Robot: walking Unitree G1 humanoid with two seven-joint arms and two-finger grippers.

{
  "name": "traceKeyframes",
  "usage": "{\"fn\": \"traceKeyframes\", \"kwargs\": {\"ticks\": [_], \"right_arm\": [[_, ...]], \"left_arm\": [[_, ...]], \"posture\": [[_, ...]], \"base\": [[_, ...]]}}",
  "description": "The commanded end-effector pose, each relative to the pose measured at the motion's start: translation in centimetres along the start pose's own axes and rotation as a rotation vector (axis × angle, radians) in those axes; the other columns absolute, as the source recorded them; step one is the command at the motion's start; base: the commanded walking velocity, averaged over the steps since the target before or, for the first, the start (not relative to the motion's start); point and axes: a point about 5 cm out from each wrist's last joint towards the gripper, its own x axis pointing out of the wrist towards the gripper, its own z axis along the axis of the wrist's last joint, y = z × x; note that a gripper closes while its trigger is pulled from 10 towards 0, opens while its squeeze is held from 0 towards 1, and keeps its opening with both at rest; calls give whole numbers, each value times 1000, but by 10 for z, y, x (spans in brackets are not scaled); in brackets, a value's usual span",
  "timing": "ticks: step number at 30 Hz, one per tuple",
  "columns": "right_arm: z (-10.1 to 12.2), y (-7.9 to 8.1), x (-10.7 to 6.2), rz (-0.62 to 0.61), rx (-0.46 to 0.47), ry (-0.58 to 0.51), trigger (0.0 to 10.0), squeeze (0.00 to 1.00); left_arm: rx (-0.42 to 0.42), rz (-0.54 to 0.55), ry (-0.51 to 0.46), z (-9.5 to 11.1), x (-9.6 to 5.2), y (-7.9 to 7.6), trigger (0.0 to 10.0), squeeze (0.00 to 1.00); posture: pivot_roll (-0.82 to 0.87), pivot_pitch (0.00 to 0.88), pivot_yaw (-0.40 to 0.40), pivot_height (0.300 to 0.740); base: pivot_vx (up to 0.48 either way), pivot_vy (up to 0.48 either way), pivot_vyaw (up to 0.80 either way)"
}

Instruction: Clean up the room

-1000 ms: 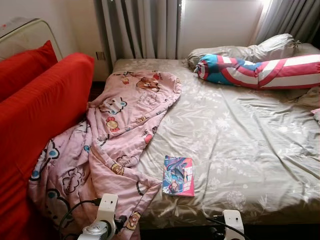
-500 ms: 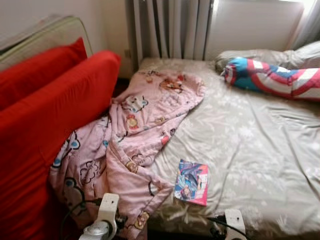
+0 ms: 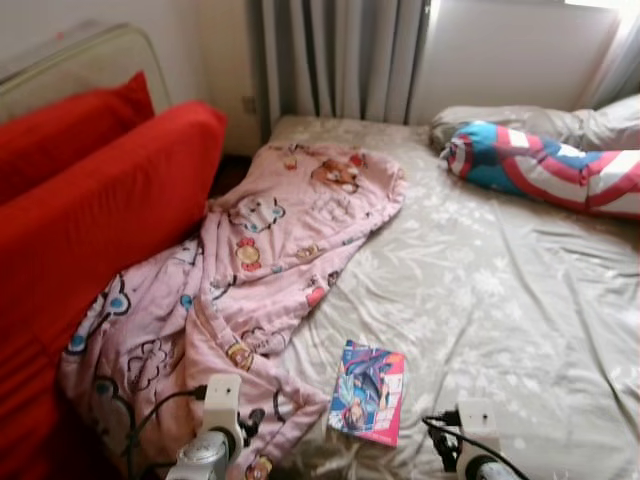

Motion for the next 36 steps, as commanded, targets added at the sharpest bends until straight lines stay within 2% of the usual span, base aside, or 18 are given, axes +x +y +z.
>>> {"fn": "traceKeyframes", "kwargs": {"ticks": [1,2,3,4,7,9,11,13,16,19,22,23,25,30,35,36], "right_arm": [[39,6,10,16,-18,-109,10000,0],[49,7,12,18,-15,-134,10000,0],[75,9,13,49,34,-259,10000,0],[85,10,13,58,51,-311,10000,0],[118,3,11,22,94,-453,10000,0],[128,2,10,8,89,-499,10000,0],[138,-6,5,-37,163,-570,10000,0],[140,-6,3,-31,158,-595,10000,0],[138,5,-2,72,12,-633,10000,0],[139,12,-5,140,-35,-660,10000,0],[145,14,-6,163,-37,-681,10000,0],[151,10,-7,131,-7,-695,10000,0],[158,4,-9,94,29,-728,10000,0],[167,-4,-18,65,16,-794,10000,0],[171,-17,-27,16,30,-833,10000,0],[172,-21,-30,-12,52,-847,10000,0]], "left_arm": [[-3,13,-54,5,0,0,10000,0],[-12,24,-91,20,3,10,10000,0],[-17,32,-199,57,6,27,10000,0],[-18,32,-236,67,7,31,10000,0],[9,-13,-384,96,5,28,10000,0],[-4,-16,-447,105,3,28,10000,0],[-25,6,-548,118,-3,30,10000,0],[-23,-1,-596,122,-6,29,10000,0],[24,-23,-687,129,-16,27,10000,0],[19,-31,-727,133,-21,28,10000,0],[25,-45,-759,141,-23,26,10000,0],[25,-47,-782,145,-25,25,10000,0],[8,-38,-804,150,-28,24,10000,0],[7,-60,-820,150,-35,19,10000,0],[10,-43,-838,151,-43,25,10000,0],[20,-33,-853,152,-48,29,10000,0]], "posture": [[-72,0,-23,740],[-74,0,-24,740],[-72,0,-25,740],[-72,0,-25,740],[-61,0,-22,740],[-59,0,-20,740],[-36,0,-25,740],[-36,0,-25,740],[-56,0,-18,740],[-64,0,-31,740],[-45,0,-59,740],[-36,0,-63,740],[-39,0,-52,740],[-59,0,-32,740],[-33,0,-40,740],[-23,0,-43,740]], "base": [[0,0,0],[0,0,0],[0,0,0],[0,0,0],[0,0,0],[0,0,0],[0,0,0],[0,0,0],[0,0,0],[0,0,0],[0,0,0],[0,0,0],[0,0,0],[0,0,0],[0,0,0],[0,0,0]]}}
